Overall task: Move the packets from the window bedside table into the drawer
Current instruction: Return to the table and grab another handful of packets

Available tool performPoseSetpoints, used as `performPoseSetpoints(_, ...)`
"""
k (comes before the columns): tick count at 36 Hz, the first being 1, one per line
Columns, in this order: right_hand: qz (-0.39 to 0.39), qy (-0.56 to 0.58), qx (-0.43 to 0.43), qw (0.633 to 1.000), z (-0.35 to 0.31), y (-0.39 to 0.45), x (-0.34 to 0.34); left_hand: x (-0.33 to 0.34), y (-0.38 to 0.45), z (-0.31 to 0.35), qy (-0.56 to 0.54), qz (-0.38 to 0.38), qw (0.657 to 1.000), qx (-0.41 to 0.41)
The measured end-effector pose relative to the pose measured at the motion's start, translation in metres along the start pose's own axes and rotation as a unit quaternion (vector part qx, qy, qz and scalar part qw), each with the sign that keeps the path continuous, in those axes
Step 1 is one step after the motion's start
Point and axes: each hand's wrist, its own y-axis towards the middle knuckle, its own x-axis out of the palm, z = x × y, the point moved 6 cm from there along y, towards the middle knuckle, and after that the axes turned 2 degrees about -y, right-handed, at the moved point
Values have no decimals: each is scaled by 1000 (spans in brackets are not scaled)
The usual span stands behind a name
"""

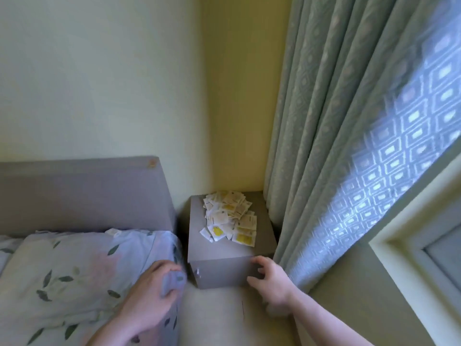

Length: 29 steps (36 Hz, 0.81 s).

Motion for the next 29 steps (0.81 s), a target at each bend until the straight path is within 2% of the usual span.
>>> performPoseSetpoints(7,-20,10,63,998,-6,114,-12,-9,90,-26,-3,-26,999,-36)
performPoseSetpoints(12,-18,23,122,992,18,184,-11,10,174,-48,-35,-61,996,-63)
performPoseSetpoints(18,0,35,205,978,50,238,-4,65,268,-85,-106,-143,973,-145)
performPoseSetpoints(23,1,38,278,960,91,276,0,110,328,-112,-100,-189,957,-198)
performPoseSetpoints(29,35,53,325,943,139,335,11,160,392,-136,-120,-189,945,-240)
